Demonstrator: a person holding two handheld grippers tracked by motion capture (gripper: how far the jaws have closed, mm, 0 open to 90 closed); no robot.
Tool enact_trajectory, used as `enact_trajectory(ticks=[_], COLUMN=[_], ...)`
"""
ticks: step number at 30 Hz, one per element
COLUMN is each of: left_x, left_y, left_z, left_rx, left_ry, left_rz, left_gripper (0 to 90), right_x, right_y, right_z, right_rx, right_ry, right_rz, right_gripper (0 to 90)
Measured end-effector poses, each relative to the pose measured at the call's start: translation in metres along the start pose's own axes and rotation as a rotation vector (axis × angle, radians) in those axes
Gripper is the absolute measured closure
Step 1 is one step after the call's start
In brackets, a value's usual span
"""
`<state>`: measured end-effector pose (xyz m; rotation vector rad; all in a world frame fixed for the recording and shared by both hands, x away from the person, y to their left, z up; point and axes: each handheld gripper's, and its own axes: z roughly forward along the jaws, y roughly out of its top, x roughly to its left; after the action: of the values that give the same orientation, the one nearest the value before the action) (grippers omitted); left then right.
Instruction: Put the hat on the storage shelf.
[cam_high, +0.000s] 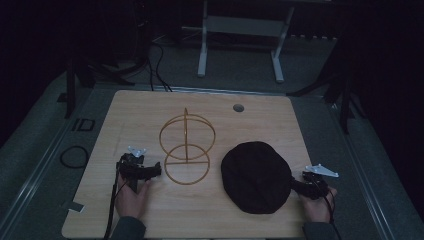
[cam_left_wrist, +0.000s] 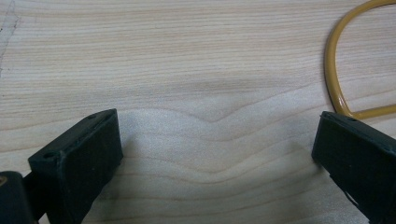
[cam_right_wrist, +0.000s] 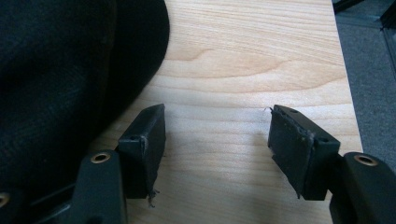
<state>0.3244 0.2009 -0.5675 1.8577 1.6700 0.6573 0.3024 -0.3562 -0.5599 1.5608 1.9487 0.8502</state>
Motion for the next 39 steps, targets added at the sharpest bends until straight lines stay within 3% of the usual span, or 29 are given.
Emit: enact_trajectory(ticks=[6,10,16,22,30,34,37,39], left_x=[0.0,0.0,0.0,0.0,0.0,0.0,0.0,0.0], left_y=[0.0,0.0,0.0,0.0,0.0,0.0,0.0,0.0], left_z=[0.0,0.0,0.0,0.0,0.0,0.0,0.0,0.0], left_rx=[0.0,0.0,0.0,0.0,0.0,-0.001,-0.003,-0.003], left_ry=[0.0,0.0,0.0,0.0,0.0,0.0,0.0,0.0], left_rz=[0.0,0.0,0.0,0.0,0.0,0.0,-0.003,-0.003], left_gripper=[1.2,1.2,1.2,1.2,1.2,1.2,1.2,1.2], right_x=[-0.001,0.0,0.002,0.002,0.007,0.011,0.018,0.02], right_y=[0.006,0.01,0.015,0.027,0.053,0.064,0.075,0.078], right_z=[0.0,0.0,0.001,-0.012,-0.03,-0.033,-0.031,-0.03], right_rx=[0.042,0.07,0.078,0.03,-0.036,-0.038,-0.01,-0.004], right_ry=[0.01,0.021,0.04,0.069,0.095,0.113,0.14,0.146], right_rz=[-0.008,-0.027,-0.032,-0.024,-0.053,-0.093,-0.152,-0.162], right_gripper=[37.5,46.3,49.6,48.4,47.5,45.9,43.9,43.5])
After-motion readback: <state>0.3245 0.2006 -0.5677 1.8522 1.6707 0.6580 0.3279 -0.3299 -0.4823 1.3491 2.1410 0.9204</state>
